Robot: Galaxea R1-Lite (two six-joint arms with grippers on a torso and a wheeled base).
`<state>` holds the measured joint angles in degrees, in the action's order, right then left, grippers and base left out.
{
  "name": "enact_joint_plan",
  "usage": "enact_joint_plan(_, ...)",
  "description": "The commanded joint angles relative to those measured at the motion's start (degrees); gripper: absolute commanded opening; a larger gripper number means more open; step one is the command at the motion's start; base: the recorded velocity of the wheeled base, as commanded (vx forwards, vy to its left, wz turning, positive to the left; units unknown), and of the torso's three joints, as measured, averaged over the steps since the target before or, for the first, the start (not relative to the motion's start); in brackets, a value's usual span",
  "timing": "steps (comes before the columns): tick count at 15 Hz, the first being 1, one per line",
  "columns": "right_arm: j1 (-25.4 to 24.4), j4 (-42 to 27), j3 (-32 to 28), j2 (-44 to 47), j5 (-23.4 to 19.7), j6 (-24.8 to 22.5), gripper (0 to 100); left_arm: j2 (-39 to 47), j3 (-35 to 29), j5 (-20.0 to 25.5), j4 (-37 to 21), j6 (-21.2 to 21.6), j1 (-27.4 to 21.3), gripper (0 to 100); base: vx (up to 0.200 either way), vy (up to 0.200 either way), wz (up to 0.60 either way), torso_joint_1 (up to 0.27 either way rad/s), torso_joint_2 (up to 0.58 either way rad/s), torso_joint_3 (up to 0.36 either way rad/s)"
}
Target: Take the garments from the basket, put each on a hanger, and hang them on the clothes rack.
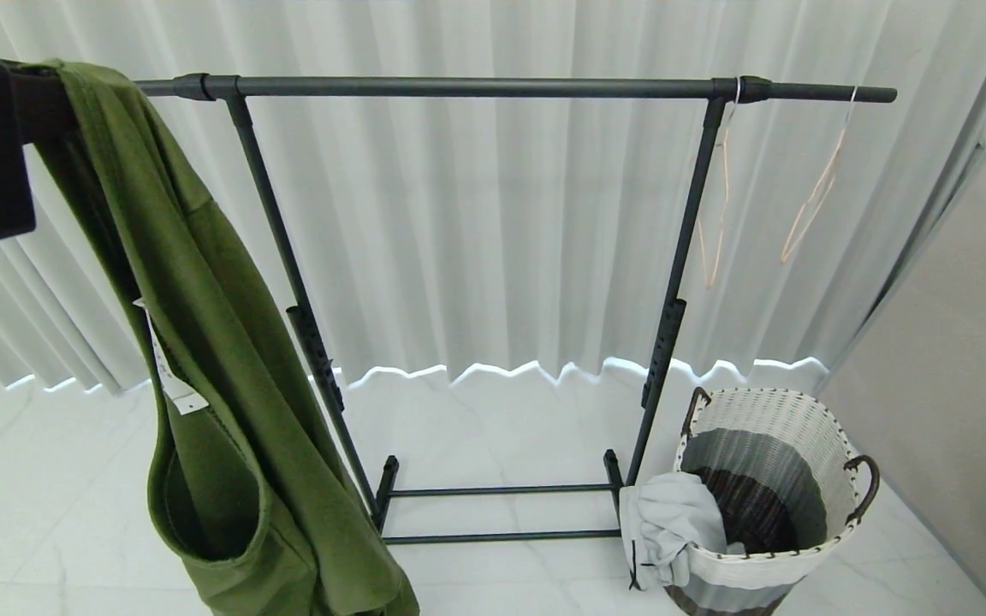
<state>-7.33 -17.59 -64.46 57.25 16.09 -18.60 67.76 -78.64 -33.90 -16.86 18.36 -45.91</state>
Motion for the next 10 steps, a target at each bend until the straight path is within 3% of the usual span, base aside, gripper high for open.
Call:
enact_joint_plan(1, 0.03, 0.10, 0.13, 0.50, 0.08, -0.12, 100, 0.01, 0.07, -0.02, -0.02, -0.08, 0.03, 0, 0.000, 0.000, 0.00, 0.207, -0.51, -0.300)
enact_joint_plan(6, 1.26, 0.10, 0.66, 0.15, 0.61, -4.51, 100, -0.87, 0.07, 0.06, 0.07, 0.01, -0.14, 0, 0.000, 0.000, 0.00, 0.209, -0.49, -0.278)
enact_joint_plan(10, 1.61, 0.98, 2.41, 0.32, -0.01, -4.07, 100, -1.57, 2.00, -0.02, -0.02, 3.09, -0.14, 0, 0.000, 0.000, 0.00, 0.042, -0.08, -0.049)
